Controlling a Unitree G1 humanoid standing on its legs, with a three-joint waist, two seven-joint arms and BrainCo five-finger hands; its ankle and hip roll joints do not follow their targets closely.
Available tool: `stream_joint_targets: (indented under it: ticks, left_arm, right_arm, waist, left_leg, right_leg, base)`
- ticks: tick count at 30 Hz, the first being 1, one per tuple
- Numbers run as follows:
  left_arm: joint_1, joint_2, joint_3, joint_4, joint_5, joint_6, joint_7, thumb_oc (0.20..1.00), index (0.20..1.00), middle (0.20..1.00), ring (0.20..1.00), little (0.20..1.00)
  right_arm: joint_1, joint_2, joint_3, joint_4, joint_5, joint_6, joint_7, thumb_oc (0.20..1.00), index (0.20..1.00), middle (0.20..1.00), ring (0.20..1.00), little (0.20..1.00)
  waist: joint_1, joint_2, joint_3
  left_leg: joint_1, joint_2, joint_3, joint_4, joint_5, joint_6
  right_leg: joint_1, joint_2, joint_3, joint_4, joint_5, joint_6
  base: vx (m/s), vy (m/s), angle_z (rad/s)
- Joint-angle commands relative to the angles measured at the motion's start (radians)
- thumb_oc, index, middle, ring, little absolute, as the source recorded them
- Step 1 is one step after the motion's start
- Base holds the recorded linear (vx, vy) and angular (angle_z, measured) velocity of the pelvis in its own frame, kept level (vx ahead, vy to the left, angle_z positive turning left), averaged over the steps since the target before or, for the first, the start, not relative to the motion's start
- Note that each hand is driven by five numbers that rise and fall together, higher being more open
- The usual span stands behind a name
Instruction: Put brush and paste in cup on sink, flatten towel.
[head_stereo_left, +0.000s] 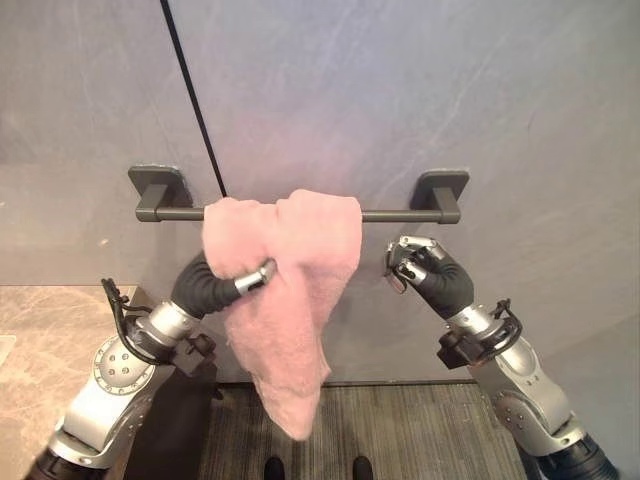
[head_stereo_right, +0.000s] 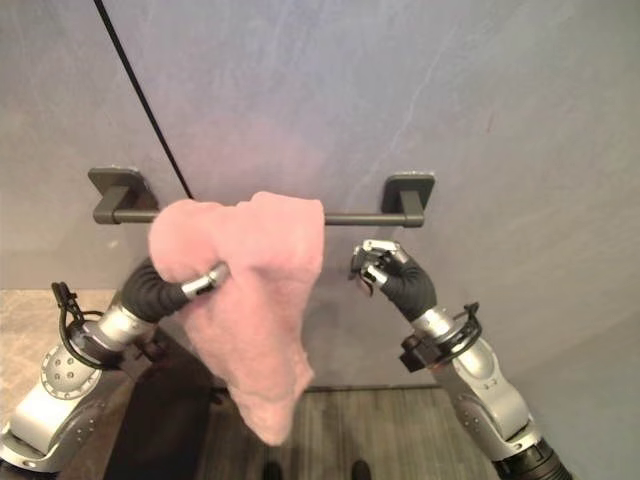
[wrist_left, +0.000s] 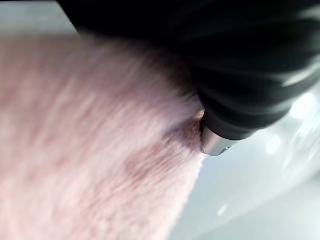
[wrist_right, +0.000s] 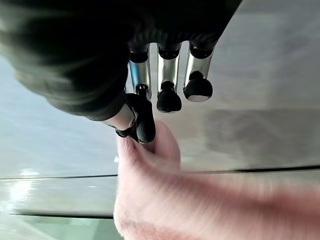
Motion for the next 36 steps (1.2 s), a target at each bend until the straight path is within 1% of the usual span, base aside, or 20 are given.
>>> stream_joint_targets:
  ticks: [1,4,6,8,9,10,11,12,13,14,15,18,21,23,24,26,27,30,31,36]
  left_arm:
    - [-0.018,0.066,-0.011,0.007,-0.016,-0.093,0.004,0.2,0.2,0.2,0.2,0.2]
    - [0.047,0.177,-0.034,0.131,0.147,-0.07,0.008,0.2,0.2,0.2,0.2,0.2]
    - [0.075,0.19,-0.035,0.18,0.16,-0.06,0.009,0.2,0.2,0.2,0.2,0.2]
    - [0.142,0.191,-0.04,0.32,0.185,-0.023,0.007,0.2,0.2,0.2,0.2,0.2]
    - [0.167,0.191,-0.041,0.37,0.214,-0.011,0.01,0.2,0.2,0.2,0.2,0.2]
    - [0.193,0.178,-0.043,0.449,0.252,0.0,0.015,1.0,1.0,1.0,1.0,1.0]
    - [0.202,0.117,-0.071,0.654,0.386,0.028,0.038,1.0,1.0,1.0,1.0,1.0]
    - [0.183,0.072,-0.082,0.809,0.636,0.054,0.088,1.0,1.0,1.0,1.0,1.0]
    - [0.184,0.075,-0.094,0.821,0.832,0.063,0.147,1.0,1.0,1.0,1.0,1.0]
    - [0.183,0.074,-0.094,0.822,0.834,0.062,0.149,1.0,1.0,1.0,1.0,1.0]
    - [0.213,0.0,-0.054,0.931,0.826,0.088,0.17,1.0,1.0,1.0,1.0,1.0]
    - [0.221,-0.06,-0.034,0.991,0.802,0.093,0.196,1.0,1.0,1.0,1.0,1.0]
    - [0.232,-0.083,-0.007,0.996,0.758,0.098,0.207,1.0,1.0,1.0,1.0,1.0]
    - [0.275,-0.074,0.051,0.906,0.743,0.072,0.227,1.0,1.0,1.0,1.0,1.0]
    - [0.277,-0.073,0.052,0.904,0.742,0.073,0.227,1.0,1.0,1.0,1.0,1.0]
    - [0.331,-0.046,0.144,0.771,0.767,0.029,0.283,1.0,1.0,1.0,1.0,1.0]
    - [0.336,-0.046,0.146,0.766,0.767,0.031,0.282,1.0,1.0,1.0,1.0,1.0]
    - [0.391,-0.058,0.269,0.67,0.727,0.0,0.375,1.0,1.0,1.0,1.0,1.0]
    - [0.395,-0.067,0.314,0.645,0.7,0.004,0.396,1.0,1.0,1.0,1.0,1.0]
    - [0.415,-0.033,0.359,0.551,0.733,-0.015,0.388,1.0,1.0,1.0,1.0,1.0]
  right_arm:
    - [-0.02,0.017,-0.009,-0.045,-0.03,-0.065,-0.006,0.2,0.2,0.2,0.2,0.2]
    - [0.006,-0.002,0.003,-0.003,-0.072,-0.041,-0.014,0.2,0.2,0.2,0.2,0.2]
    - [0.017,-0.01,0.0,0.007,-0.085,-0.036,-0.018,0.2,0.2,0.2,0.2,0.2]
    - [0.049,-0.016,0.016,0.071,-0.096,-0.016,-0.017,0.357,0.357,0.357,0.357,0.357]
    - [0.075,-0.016,0.006,0.104,-0.129,-0.007,-0.035,0.624,0.624,0.624,0.624,0.624]
    - [0.098,-0.017,-0.007,0.143,-0.195,0.001,-0.049,1.0,1.0,1.0,1.0,1.0]
    - [0.146,0.004,0.004,0.258,-0.282,0.029,-0.07,1.0,1.0,1.0,1.0,1.0]
    - [0.172,0.032,0.01,0.377,-0.388,0.042,-0.109,1.0,1.0,1.0,1.0,1.0]
    - [0.19,0.065,0.0,0.49,-0.441,0.055,-0.147,1.0,1.0,1.0,1.0,1.0]
    - [0.188,0.066,0.0,0.492,-0.442,0.054,-0.147,1.0,1.0,1.0,1.0,1.0]
    - [0.21,0.077,-0.029,0.563,-0.479,0.059,-0.177,1.0,1.0,1.0,1.0,1.0]
    - [0.246,0.099,-0.085,0.637,-0.469,0.064,-0.212,1.0,1.0,1.0,1.0,1.0]
    - [0.277,0.107,-0.123,0.626,-0.451,0.057,-0.22,1.0,1.0,1.0,1.0,1.0]
    - [0.329,0.099,-0.217,0.536,-0.476,0.015,-0.253,1.0,1.0,1.0,1.0,1.0]
    - [0.331,0.099,-0.217,0.535,-0.476,0.016,-0.253,1.0,1.0,1.0,1.0,1.0]
    - [0.366,0.081,-0.316,0.427,-0.574,-0.047,-0.327,1.0,1.0,1.0,1.0,1.0]
    - [0.37,0.082,-0.315,0.423,-0.575,-0.046,-0.328,1.0,1.0,1.0,1.0,1.0]
    - [0.385,0.09,-0.402,0.351,-0.636,-0.089,-0.401,1.0,1.0,1.0,1.0,1.0]
    - [0.39,0.101,-0.423,0.307,-0.637,-0.093,-0.398,1.0,1.0,1.0,1.0,1.0]
    - [0.393,0.105,-0.433,0.233,-0.623,-0.109,-0.372,1.0,1.0,1.0,1.0,1.0]
  waist:
    - [-0.01,-0.032,-0.044]
    - [-0.011,-0.022,-0.038]
    - [-0.011,-0.02,-0.041]
    - [-0.007,-0.016,-0.038]
    - [-0.008,-0.013,-0.037]
    - [-0.008,-0.011,-0.037]
    - [-0.01,-0.007,-0.037]
    - [-0.013,-0.005,-0.035]
    - [-0.016,-0.003,-0.036]
    - [-0.016,-0.004,-0.038]
    - [-0.017,-0.002,-0.037]
    - [-0.026,0.005,-0.039]
    - [-0.034,0.01,-0.037]
    - [-0.049,0.017,-0.033]
    - [-0.049,0.017,-0.034]
    - [-0.054,0.023,-0.032]
    - [-0.054,0.022,-0.033]
    - [-0.052,0.023,-0.031]
    - [-0.05,0.024,-0.03]
    - [-0.047,0.025,-0.031]
  left_leg:
    - [0.023,0.085,0.032,0.008,-0.045,-0.046]
    - [0.031,0.084,0.037,0.008,-0.046,-0.045]
    - [0.026,0.084,0.037,0.008,-0.043,-0.045]
    - [0.026,0.082,0.039,0.008,-0.041,-0.044]
    - [0.027,0.081,0.041,0.008,-0.04,-0.044]
    - [0.029,0.079,0.043,0.008,-0.04,-0.043]
    - [0.029,0.078,0.047,0.008,-0.039,-0.042]
    - [0.032,0.078,0.047,0.008,-0.042,-0.041]
    - [0.03,0.078,0.046,0.008,-0.046,-0.042]
    - [0.027,0.078,0.046,0.008,-0.043,-0.041]
    - [0.031,0.078,0.048,0.008,-0.048,-0.04]
    - [0.029,0.077,0.049,0.008,-0.047,-0.038]
    - [0.031,0.077,0.052,0.008,-0.047,-0.038]
    - [0.034,0.075,0.056,0.008,-0.049,-0.037]
    - [0.034,0.076,0.056,0.008,-0.049,-0.037]
    - [0.035,0.075,0.061,0.008,-0.053,-0.036]
    - [0.036,0.075,0.062,0.008,-0.054,-0.036]
    - [0.037,0.074,0.066,0.008,-0.054,-0.035]
    - [0.036,0.073,0.067,0.008,-0.055,-0.034]
    - [0.035,0.07,0.06,0.008,-0.058,-0.033]
  right_leg:
    - [-0.016,-0.122,-0.003,0.001,-0.004,0.095]
    - [-0.01,-0.123,0.0,0.001,-0.004,0.096]
    - [-0.015,-0.123,0.0,0.001,-0.001,0.096]
    - [-0.017,-0.123,0.001,0.001,0.001,0.097]
    - [-0.018,-0.123,0.001,0.001,0.003,0.098]
    - [-0.018,-0.123,0.002,0.001,0.004,0.1]
    - [-0.021,-0.123,0.004,0.001,0.007,0.101]
    - [-0.018,-0.123,0.004,0.001,0.002,0.1]
    - [-0.017,-0.122,0.0,0.001,-0.002,0.1]
    - [-0.021,-0.122,0.001,0.001,0.001,0.1]
    - [-0.017,-0.124,-0.001,0.001,-0.004,0.1]
    - [-0.021,-0.123,-0.003,0.001,-0.002,0.098]
    - [-0.022,-0.123,-0.001,0.001,0.0,0.099]
    - [-0.026,-0.124,0.006,0.001,0.002,0.102]
    - [-0.026,-0.124,0.006,0.001,0.002,0.102]
    - [-0.03,-0.126,0.011,0.001,0.002,0.105]
    - [-0.029,-0.126,0.012,0.001,0.002,0.106]
    - [-0.035,-0.129,0.015,0.001,0.005,0.109]
    - [-0.036,-0.13,0.016,0.001,0.007,0.108]
    - [-0.033,-0.135,0.011,0.001,0.007,0.109]
  base:
    - [0.02,0.005,-0.05]
    - [0.01,0.008,-0.06]
    - [0.0,0.0,0.0]
    - [0.0,0.0,0.0]
    - [0.0,0.0,0.0]
    - [0.0,0.0,0.0]
    - [-0.01,0.026,-0.05]
    - [-0.01,0.023,-0.1]
    - [-0.01,0.012,-0.1]
    - [0.0,0.017,-0.11]
    - [-0.01,0.01,-0.09]
    - [0.0,0.016,-0.02]
    - [0.0,0.008,-0.01]
    - [-0.01,0.036,-0.02]
    - [-0.01,0.035,-0.05]
    - [-0.01,0.024,-0.07]
    - [0.0,0.0,0.0]
    - [-0.02,0.017,-0.04]
    - [-0.04,0.024,-0.08]
    - [-0.01,0.005,-0.03]
